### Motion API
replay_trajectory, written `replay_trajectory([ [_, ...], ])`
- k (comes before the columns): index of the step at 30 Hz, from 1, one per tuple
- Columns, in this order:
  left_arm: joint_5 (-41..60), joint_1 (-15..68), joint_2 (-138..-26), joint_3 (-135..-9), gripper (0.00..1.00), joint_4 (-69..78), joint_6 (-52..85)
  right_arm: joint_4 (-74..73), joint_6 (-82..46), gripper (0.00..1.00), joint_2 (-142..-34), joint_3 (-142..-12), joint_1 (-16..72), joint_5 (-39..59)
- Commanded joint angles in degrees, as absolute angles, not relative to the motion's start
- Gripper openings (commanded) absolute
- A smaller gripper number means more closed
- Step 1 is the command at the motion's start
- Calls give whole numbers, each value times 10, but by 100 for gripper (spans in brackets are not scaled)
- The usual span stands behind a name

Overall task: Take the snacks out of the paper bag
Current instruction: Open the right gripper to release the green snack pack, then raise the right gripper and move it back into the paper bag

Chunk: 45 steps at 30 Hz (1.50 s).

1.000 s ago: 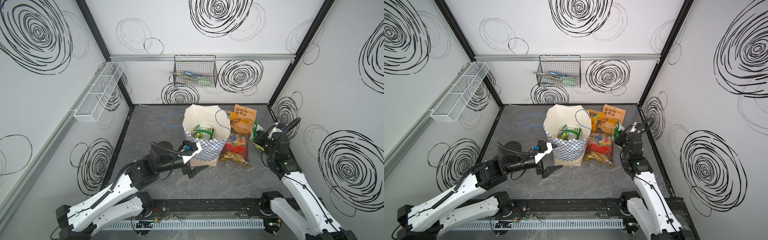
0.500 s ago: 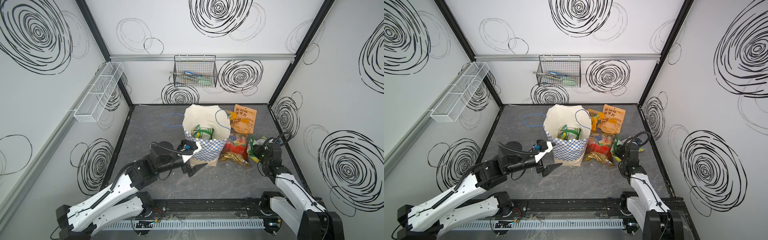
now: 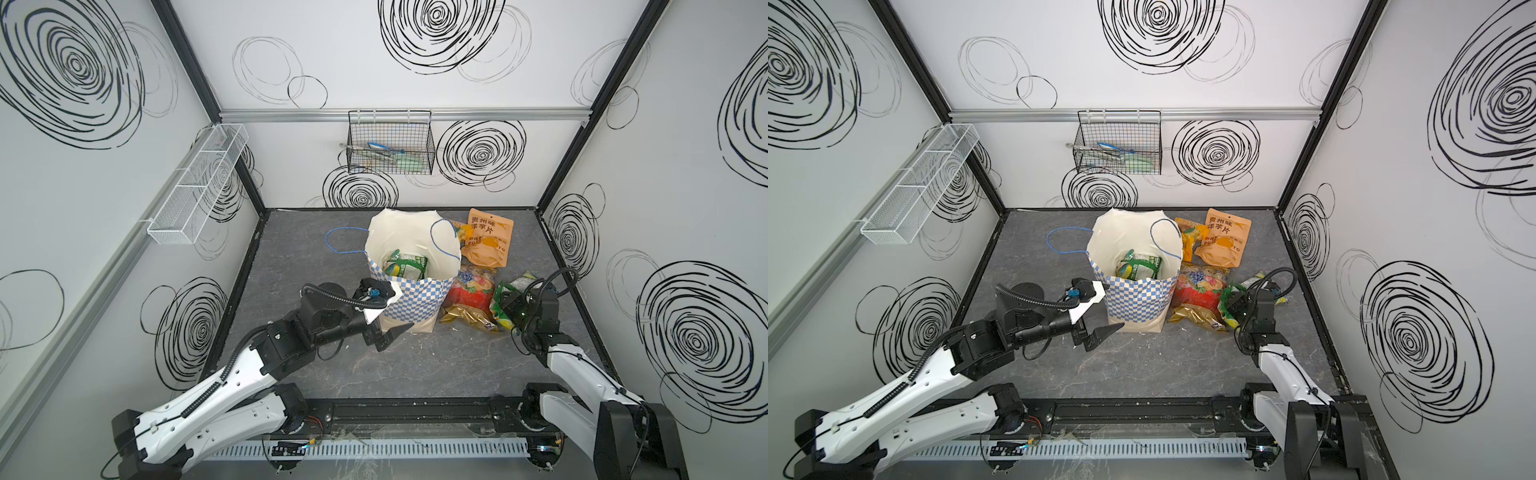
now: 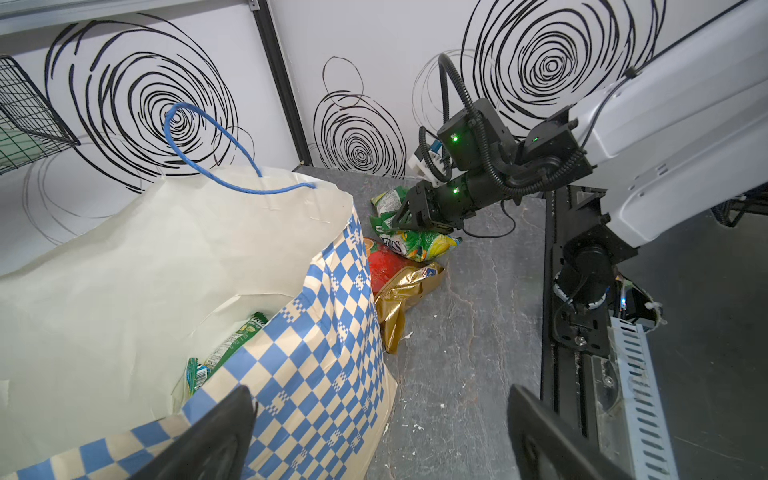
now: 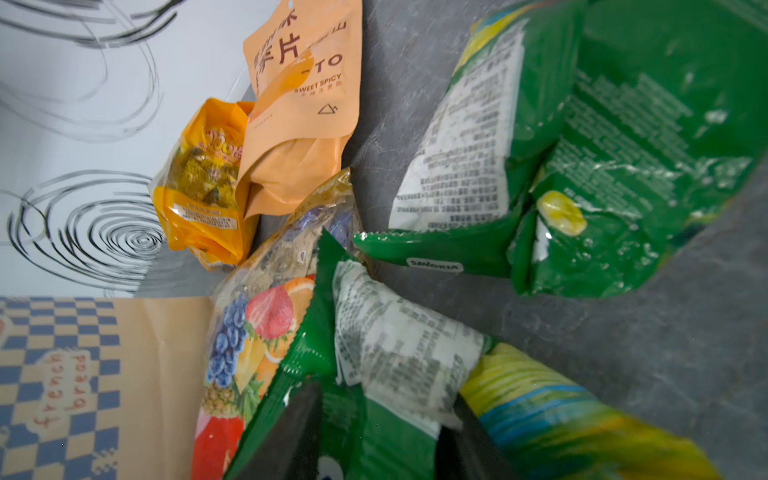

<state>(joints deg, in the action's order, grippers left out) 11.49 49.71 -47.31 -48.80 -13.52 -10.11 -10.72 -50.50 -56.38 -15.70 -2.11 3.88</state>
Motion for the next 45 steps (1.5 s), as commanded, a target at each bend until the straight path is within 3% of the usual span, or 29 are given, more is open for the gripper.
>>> replay_trajectory([
  [1,93,494,-462,-488,97,-109,-105,-95,-536,65,-539,-167,-21,28],
  [5,54,493,-449,-477,97,-95,-99,-79,-535,95,-498,-170,-22,40],
  [7,38,490,-440,-470,97,-86,-99,-72,-523,100,-471,-176,-22,51],
  [14,3,470,-406,-444,97,-50,-97,-55,-459,100,-375,-223,-21,90],
  [19,-4,447,-400,-433,96,-30,-91,-54,-411,100,-388,-303,-20,168],
  [25,37,392,-408,-432,96,-18,-75,-12,-352,100,-491,-478,16,253],
  [36,47,367,-428,-458,96,-64,-89,196,-140,100,-749,-842,270,162],
  [45,70,372,-412,-460,96,-66,-89,311,-52,99,-908,-1028,391,81],
])
